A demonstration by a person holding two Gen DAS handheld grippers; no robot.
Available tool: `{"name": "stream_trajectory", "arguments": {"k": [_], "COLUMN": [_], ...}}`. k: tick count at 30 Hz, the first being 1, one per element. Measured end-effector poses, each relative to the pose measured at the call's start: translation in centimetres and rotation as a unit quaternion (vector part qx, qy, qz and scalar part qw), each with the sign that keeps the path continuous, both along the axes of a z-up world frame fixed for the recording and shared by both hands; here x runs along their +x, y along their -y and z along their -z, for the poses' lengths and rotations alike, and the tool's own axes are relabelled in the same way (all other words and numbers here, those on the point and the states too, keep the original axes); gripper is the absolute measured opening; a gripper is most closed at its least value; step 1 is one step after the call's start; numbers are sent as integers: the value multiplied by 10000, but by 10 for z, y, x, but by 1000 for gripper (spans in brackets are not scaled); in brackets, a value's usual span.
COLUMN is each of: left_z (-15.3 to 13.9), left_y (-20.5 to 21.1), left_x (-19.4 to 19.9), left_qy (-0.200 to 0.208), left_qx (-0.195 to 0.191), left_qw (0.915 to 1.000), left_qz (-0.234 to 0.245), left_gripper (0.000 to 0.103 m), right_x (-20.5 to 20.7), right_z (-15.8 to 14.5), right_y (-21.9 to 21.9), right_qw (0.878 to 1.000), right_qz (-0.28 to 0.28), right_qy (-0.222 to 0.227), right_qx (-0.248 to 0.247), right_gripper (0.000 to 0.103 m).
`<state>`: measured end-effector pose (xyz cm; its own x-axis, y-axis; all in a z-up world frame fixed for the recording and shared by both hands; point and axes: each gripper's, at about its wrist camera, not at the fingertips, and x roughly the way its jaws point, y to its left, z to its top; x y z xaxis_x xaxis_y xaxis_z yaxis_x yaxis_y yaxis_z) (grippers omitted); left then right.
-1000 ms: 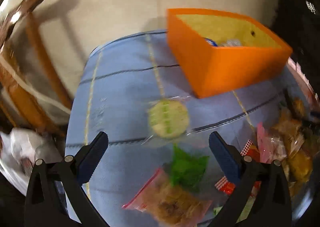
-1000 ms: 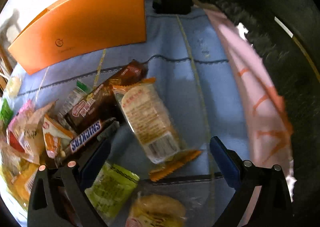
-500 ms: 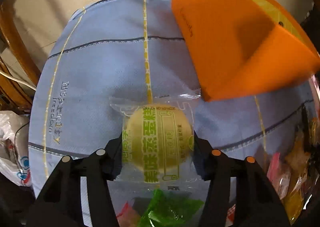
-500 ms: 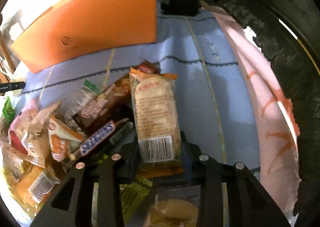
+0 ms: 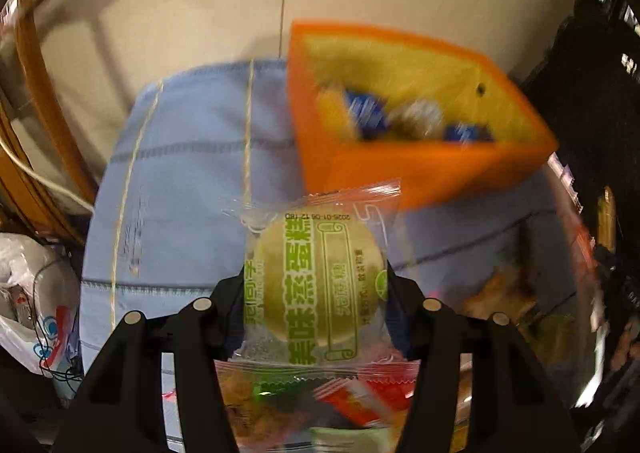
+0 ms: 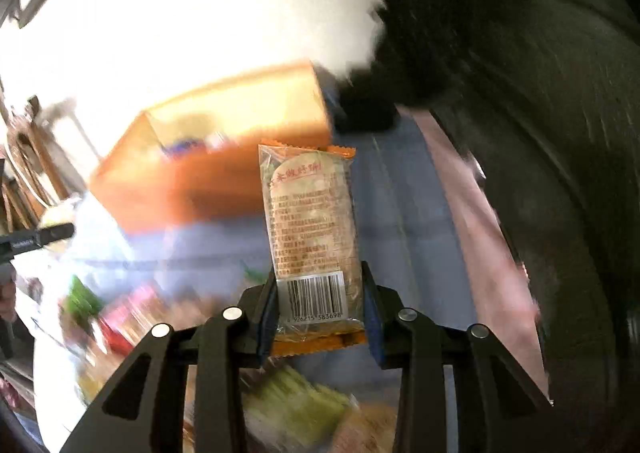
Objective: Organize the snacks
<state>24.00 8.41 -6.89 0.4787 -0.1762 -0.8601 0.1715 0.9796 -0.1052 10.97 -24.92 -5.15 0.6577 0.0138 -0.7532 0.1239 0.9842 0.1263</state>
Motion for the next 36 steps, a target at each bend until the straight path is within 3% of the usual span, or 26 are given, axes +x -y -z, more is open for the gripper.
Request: {"name": "stream_trajectory", "arguments": {"k": [2,4,7,9,11,15,16,17,18,20,23,27,30,32,34,36], "left_z": [-29,-44,-57,-61,-59,-52,-51,-51,-49,-51,-48,-24,11,34,62,82], "left_y": [21,39,52,63,64,60,59,58,57,54,48,21,-7,-15,-17,-11], "left_x": [6,22,45,54,61,73,77,79,82,74,57,14,-26,-41,-48,-49], "left_qy": [491,835,816,907,963,720,717,748,788,1107,1240,1058,680,370,15,-212], "left_qx": [-28,246,49,285,427,141,122,62,71,78,342,1050,1278,1183,1283,1386], "left_qw": [9988,9962,9966,9954,9944,9973,9973,9971,9967,9932,9916,9888,9883,9909,9900,9890], "left_qz": [-6,-101,-100,-65,-17,-10,-50,-82,-175,-363,-141,-110,-477,-522,-593,-479], "left_gripper": [55,55,55,55,55,55,61,91,99,99,99,99,99,99,99,99], "right_x": [29,62,114,137,151,161,165,170,171,161,143,101,84,74,70,65], "right_z": [-11,-15,-25,-33,-44,-50,-48,-42,-40,-31,-18,10,34,58,84,97], "right_y": [-11,-29,-49,-56,-62,-65,-62,-54,-49,-41,-32,-21,-15,-7,-3,-3], "right_qw": [9995,9978,9969,9970,9974,9978,9986,9987,9983,9987,9996,9985,9942,9912,9882,9854], "right_qz": [15,-161,-304,-361,-460,-404,-189,47,227,180,219,272,585,817,888,993], "right_qy": [259,363,471,444,477,526,472,429,493,442,175,-312,-589,-872,-1228,-1363], "right_qx": [204,534,545,513,273,5,-125,-257,-230,150,21,-360,-682,-561,-225,-229], "right_gripper": [36,36,36,36,36,40,75,98,100,99,99,99,99,99,99,99]}}
